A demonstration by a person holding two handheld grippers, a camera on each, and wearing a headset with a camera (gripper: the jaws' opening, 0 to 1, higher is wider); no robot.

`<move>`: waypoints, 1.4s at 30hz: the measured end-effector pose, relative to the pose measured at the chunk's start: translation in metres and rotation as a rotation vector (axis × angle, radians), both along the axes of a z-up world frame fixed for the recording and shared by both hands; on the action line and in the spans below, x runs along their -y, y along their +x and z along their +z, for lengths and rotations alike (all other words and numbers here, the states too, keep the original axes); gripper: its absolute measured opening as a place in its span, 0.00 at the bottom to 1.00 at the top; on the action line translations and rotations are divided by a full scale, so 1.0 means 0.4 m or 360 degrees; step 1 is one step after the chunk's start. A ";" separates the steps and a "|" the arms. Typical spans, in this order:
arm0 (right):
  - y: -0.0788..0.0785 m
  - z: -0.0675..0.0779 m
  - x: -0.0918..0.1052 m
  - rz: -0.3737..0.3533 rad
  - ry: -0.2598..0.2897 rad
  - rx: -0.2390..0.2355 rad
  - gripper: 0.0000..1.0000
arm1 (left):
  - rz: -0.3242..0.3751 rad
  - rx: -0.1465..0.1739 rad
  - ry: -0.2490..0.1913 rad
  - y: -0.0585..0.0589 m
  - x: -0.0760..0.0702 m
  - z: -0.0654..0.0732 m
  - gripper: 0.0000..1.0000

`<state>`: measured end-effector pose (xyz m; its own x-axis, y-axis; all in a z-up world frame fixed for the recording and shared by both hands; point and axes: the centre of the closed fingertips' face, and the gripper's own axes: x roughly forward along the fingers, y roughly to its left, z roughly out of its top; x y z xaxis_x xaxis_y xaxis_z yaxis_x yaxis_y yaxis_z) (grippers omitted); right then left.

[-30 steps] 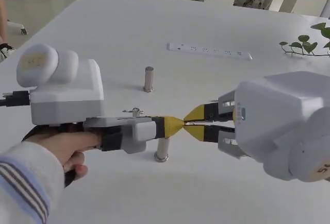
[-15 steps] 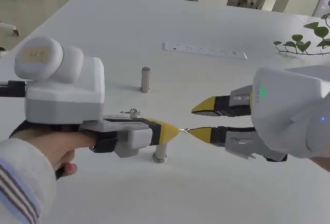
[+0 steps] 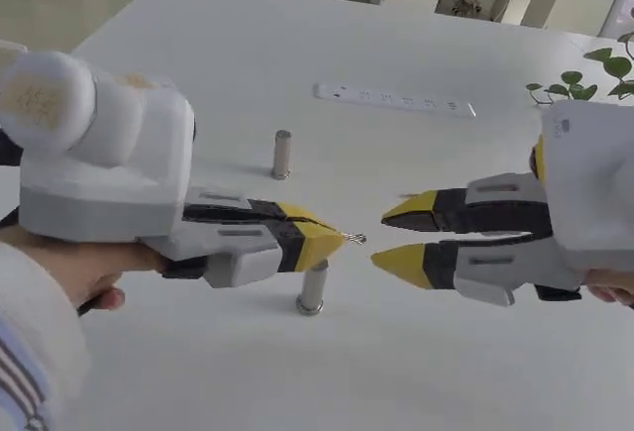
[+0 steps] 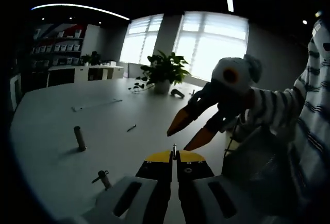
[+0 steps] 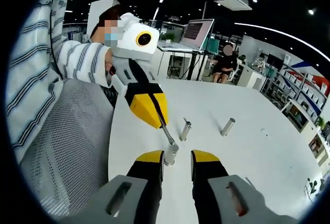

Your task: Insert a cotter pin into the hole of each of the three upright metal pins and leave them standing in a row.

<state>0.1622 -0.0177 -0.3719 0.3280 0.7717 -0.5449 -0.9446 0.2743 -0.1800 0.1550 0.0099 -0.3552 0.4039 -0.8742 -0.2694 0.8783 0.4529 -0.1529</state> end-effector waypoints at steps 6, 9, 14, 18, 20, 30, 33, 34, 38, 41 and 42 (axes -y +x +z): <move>-0.017 0.002 -0.014 0.0039 0.0075 -0.0098 0.16 | -0.0093 0.0174 0.0079 -0.014 0.003 0.009 0.00; -0.030 -0.006 -0.023 0.0073 0.0072 -0.0130 0.15 | -0.0137 0.0232 0.0089 -0.020 0.007 0.015 0.00; -0.043 -0.009 -0.037 0.0103 0.0073 -0.0145 0.14 | -0.0202 0.0270 0.0105 -0.032 0.014 0.020 0.00; -0.047 -0.013 -0.041 0.0120 0.0057 -0.0147 0.10 | -0.0237 0.0295 0.0121 -0.037 0.018 0.021 0.00; -0.053 -0.013 -0.045 0.0132 0.0069 -0.0163 0.09 | -0.0256 0.0297 0.0118 -0.041 0.021 0.021 0.00; -0.071 -0.018 -0.045 0.0171 0.0067 -0.0199 0.00 | -0.0319 0.0304 0.0148 -0.056 0.029 0.007 0.00; -0.075 -0.020 -0.043 0.0186 0.0056 -0.0202 0.00 | -0.0336 0.0303 0.0176 -0.060 0.028 -0.002 0.00; -0.076 -0.020 -0.042 0.0189 0.0055 -0.0204 0.00 | -0.0340 0.0303 0.0183 -0.061 0.028 -0.004 0.00; -0.083 -0.020 -0.039 0.0211 0.0048 -0.0211 0.00 | -0.0363 0.0302 0.0219 -0.064 0.028 -0.015 0.00; -0.088 -0.023 -0.035 0.0236 0.0027 -0.0214 0.00 | -0.0388 0.0308 0.0242 -0.068 0.030 -0.022 0.00; -0.089 -0.023 -0.034 0.0243 0.0024 -0.0215 0.00 | -0.0402 0.0312 0.0260 -0.070 0.031 -0.026 0.00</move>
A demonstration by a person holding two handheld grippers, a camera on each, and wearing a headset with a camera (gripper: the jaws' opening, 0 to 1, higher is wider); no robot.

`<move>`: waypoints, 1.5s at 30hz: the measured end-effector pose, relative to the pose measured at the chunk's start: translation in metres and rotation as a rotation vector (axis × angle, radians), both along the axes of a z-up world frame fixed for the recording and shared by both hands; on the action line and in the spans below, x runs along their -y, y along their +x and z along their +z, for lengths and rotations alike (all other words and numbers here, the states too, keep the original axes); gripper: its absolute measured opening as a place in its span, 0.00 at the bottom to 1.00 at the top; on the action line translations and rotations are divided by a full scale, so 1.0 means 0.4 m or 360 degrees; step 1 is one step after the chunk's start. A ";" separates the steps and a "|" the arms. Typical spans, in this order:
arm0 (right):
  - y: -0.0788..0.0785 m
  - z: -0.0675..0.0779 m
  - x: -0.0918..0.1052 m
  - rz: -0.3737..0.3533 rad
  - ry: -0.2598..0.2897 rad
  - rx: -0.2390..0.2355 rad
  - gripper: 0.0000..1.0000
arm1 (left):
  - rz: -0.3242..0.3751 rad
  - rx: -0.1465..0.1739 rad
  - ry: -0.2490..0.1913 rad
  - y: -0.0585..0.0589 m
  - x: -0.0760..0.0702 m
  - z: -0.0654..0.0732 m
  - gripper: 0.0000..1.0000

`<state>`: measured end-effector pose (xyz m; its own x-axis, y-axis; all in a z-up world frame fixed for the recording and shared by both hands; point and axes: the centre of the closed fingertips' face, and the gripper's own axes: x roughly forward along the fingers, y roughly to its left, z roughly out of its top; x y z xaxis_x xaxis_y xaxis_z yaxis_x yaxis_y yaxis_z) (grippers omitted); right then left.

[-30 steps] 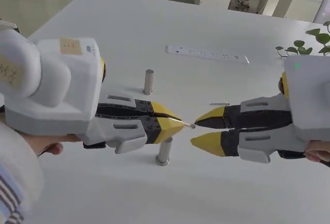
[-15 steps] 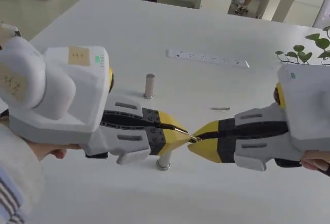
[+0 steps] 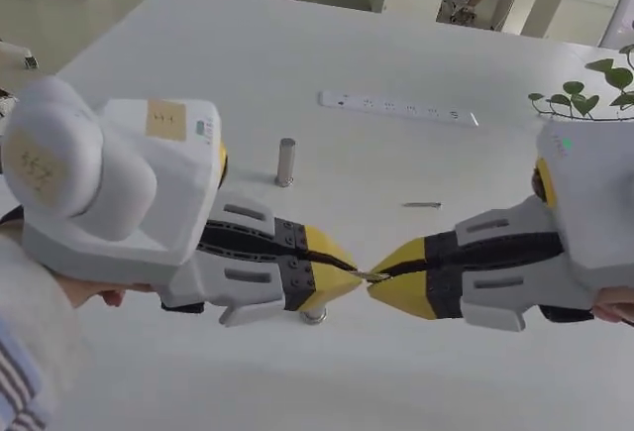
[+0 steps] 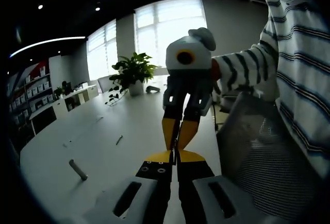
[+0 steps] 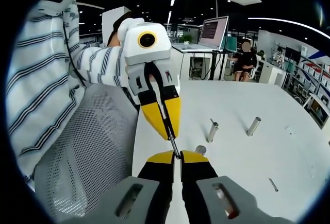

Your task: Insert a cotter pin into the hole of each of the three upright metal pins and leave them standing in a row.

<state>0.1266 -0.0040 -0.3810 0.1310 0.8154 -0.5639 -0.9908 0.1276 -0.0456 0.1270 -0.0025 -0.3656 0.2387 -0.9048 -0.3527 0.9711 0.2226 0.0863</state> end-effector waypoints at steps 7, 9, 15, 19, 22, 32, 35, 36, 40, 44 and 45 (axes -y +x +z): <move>-0.010 0.002 0.004 0.0039 0.0014 -0.0013 0.00 | -0.0040 -0.0006 0.0048 -0.007 0.003 -0.009 0.00; -0.009 0.005 0.005 0.0027 0.0031 -0.0027 0.00 | -0.0044 -0.0005 0.0049 -0.007 0.003 -0.009 0.00; -0.020 -0.001 -0.001 0.0047 0.0029 -0.0020 0.00 | -0.0038 -0.0001 0.0091 0.000 0.000 -0.020 0.02; -0.007 -0.005 0.001 0.0004 0.0036 -0.0002 0.00 | 0.0001 0.0001 0.0097 0.020 -0.009 -0.027 0.04; 0.015 -0.013 0.014 -0.0066 0.0020 0.0012 0.00 | 0.0089 0.0014 0.0113 0.053 -0.028 -0.032 0.13; 0.068 -0.068 0.051 -0.0198 -0.0072 0.0017 0.00 | 0.0182 -0.0009 0.0176 0.099 -0.049 -0.053 0.23; 0.079 -0.092 0.054 -0.0210 -0.0107 0.0008 0.00 | 0.0191 -0.0091 0.0222 0.102 -0.049 -0.084 0.22; 0.083 -0.101 0.054 -0.0210 -0.0123 0.0009 0.00 | 0.0184 -0.0079 0.0258 0.104 -0.049 -0.097 0.22; 0.093 -0.119 0.053 -0.0213 -0.0146 0.0002 0.00 | 0.0198 -0.0108 0.0277 0.112 -0.044 -0.120 0.24; 0.100 -0.136 0.055 -0.0201 -0.0180 0.0000 0.00 | 0.0225 -0.0136 0.0272 0.123 -0.045 -0.135 0.22; 0.100 -0.140 0.056 -0.0196 -0.0187 -0.0010 0.00 | 0.0229 -0.0142 0.0273 0.126 -0.046 -0.139 0.22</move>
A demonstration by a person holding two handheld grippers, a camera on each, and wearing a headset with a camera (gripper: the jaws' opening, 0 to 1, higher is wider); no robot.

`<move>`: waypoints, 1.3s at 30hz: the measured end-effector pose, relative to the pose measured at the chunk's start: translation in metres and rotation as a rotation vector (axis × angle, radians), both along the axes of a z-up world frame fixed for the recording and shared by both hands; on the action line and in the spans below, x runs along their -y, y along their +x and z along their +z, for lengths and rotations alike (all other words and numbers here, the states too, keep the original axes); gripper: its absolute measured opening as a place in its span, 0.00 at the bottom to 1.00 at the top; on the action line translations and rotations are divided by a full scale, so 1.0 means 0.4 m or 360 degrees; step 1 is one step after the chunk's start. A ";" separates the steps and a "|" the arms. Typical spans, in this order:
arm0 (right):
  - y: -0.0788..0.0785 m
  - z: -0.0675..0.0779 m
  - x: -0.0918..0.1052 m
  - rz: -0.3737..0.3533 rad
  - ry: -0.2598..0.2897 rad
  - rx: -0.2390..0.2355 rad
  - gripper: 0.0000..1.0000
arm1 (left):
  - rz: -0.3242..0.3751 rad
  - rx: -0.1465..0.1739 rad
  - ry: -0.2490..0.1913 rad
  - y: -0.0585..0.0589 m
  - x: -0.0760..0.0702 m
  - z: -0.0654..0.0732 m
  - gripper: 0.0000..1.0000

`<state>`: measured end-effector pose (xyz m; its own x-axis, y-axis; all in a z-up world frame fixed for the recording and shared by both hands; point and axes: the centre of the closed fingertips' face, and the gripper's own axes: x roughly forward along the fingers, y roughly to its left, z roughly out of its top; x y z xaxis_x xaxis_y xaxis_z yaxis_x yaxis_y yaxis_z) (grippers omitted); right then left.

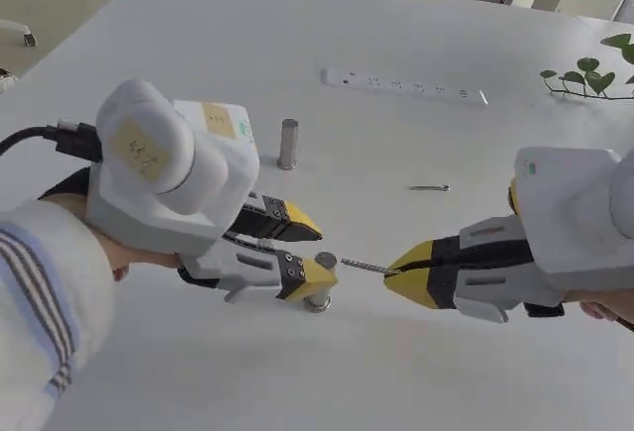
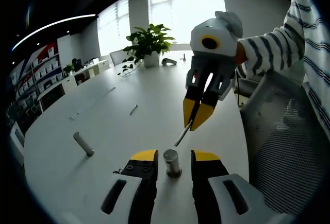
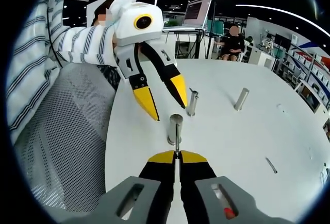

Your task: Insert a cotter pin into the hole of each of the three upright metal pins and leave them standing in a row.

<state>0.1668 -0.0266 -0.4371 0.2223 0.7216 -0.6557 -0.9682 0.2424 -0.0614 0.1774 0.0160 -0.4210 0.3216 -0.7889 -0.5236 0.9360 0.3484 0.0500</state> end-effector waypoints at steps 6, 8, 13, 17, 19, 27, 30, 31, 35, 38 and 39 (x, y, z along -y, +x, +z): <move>0.004 -0.010 0.005 0.0024 -0.0028 -0.0007 0.00 | 0.0005 -0.0017 0.0019 0.008 -0.003 -0.018 0.21; 0.006 -0.013 0.004 0.0033 -0.0032 -0.0010 0.00 | 0.0005 -0.0023 0.0029 0.010 -0.003 -0.024 0.20; 0.009 -0.017 0.002 0.0050 -0.0050 -0.0007 0.00 | 0.0018 -0.0044 0.0011 0.014 0.001 -0.031 0.17; 0.004 -0.018 -0.004 0.0070 -0.0057 0.0002 0.00 | 0.0013 -0.0052 0.0015 0.010 0.004 -0.036 0.10; 0.005 -0.019 -0.004 0.0070 -0.0065 0.0010 0.00 | 0.0014 -0.0052 0.0013 0.010 0.004 -0.035 0.10; 0.009 -0.016 -0.012 0.0082 -0.0055 0.0028 0.00 | 0.0009 -0.0062 0.0031 0.009 0.005 -0.037 0.09; 0.015 -0.022 -0.021 0.0078 -0.0065 0.0031 0.00 | 0.0017 -0.0052 0.0043 0.010 0.003 -0.038 0.09; 0.018 -0.025 -0.022 0.0079 -0.0077 0.0040 0.00 | 0.0022 -0.0056 0.0040 0.010 0.003 -0.038 0.09; 0.022 -0.033 -0.027 0.0057 -0.0079 0.0021 0.00 | 0.0037 -0.0064 0.0030 0.009 0.003 -0.039 0.09; 0.022 -0.036 -0.035 0.0055 -0.0078 0.0021 0.00 | 0.0035 -0.0061 0.0037 0.007 0.003 -0.039 0.09; 0.021 -0.036 -0.039 0.0057 -0.0073 0.0018 0.00 | 0.0031 -0.0062 0.0040 0.006 0.003 -0.039 0.09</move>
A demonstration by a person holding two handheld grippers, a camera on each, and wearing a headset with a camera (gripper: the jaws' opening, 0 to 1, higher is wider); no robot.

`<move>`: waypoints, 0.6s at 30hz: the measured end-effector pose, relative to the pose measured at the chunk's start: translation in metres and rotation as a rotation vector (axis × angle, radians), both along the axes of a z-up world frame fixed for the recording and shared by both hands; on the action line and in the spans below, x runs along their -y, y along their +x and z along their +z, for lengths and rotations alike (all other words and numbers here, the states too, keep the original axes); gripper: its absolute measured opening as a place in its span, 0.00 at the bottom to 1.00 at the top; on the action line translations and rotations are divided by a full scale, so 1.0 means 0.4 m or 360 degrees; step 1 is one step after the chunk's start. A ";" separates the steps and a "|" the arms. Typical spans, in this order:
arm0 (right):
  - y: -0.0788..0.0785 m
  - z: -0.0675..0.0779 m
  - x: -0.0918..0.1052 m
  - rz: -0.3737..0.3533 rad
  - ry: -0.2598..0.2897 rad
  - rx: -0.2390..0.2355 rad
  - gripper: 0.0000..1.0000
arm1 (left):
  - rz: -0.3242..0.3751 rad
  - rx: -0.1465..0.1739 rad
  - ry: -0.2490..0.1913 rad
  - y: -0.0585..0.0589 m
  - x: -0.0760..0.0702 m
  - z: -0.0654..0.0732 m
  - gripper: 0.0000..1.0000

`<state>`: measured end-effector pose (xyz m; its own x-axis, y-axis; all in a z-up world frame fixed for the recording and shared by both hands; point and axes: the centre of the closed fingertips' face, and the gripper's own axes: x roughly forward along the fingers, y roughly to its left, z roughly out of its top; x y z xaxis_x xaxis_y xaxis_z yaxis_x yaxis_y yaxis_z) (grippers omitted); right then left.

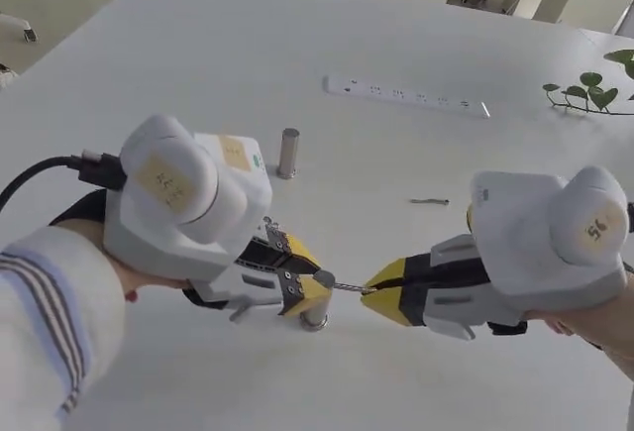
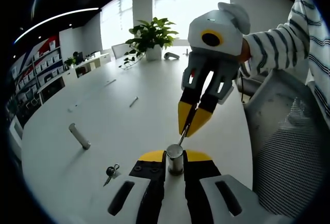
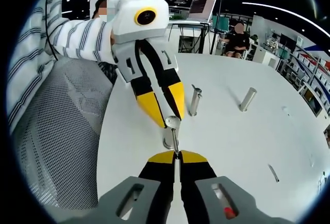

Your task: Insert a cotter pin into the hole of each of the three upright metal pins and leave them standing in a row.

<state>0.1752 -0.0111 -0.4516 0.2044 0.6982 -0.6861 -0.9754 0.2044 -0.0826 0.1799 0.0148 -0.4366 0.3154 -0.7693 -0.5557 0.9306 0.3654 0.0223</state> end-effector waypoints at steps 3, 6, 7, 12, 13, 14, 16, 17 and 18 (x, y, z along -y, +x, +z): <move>0.001 -0.003 -0.017 0.0005 0.0004 -0.0007 0.00 | -0.0004 0.0003 0.0004 -0.001 0.001 0.001 0.09; 0.001 -0.002 -0.033 0.0010 0.0005 -0.0008 0.00 | -0.0001 0.0006 0.0005 0.000 0.001 0.002 0.09; 0.000 -0.002 -0.036 0.0019 0.0006 -0.0007 0.00 | -0.0003 0.0009 0.0008 -0.001 0.001 0.002 0.09; 0.000 -0.003 -0.046 0.0045 -0.0005 0.0001 0.00 | -0.0004 0.0018 0.0023 -0.001 0.001 0.002 0.09; -0.001 -0.003 -0.047 0.0051 -0.0006 0.0002 0.00 | -0.0003 0.0018 0.0024 -0.001 0.001 0.002 0.09; -0.002 -0.003 -0.048 0.0062 -0.0009 0.0002 0.00 | -0.0004 0.0018 0.0023 -0.002 0.002 0.002 0.09; -0.003 -0.003 -0.054 0.0075 -0.0009 0.0017 0.00 | -0.0002 0.0020 0.0020 -0.003 0.004 0.002 0.09; -0.005 -0.003 -0.059 0.0094 -0.0009 0.0025 0.00 | 0.0002 0.0021 0.0020 -0.004 0.004 0.002 0.09; -0.005 -0.005 -0.057 0.0094 -0.0027 0.0029 0.00 | 0.0003 0.0022 0.0022 -0.003 0.004 0.002 0.09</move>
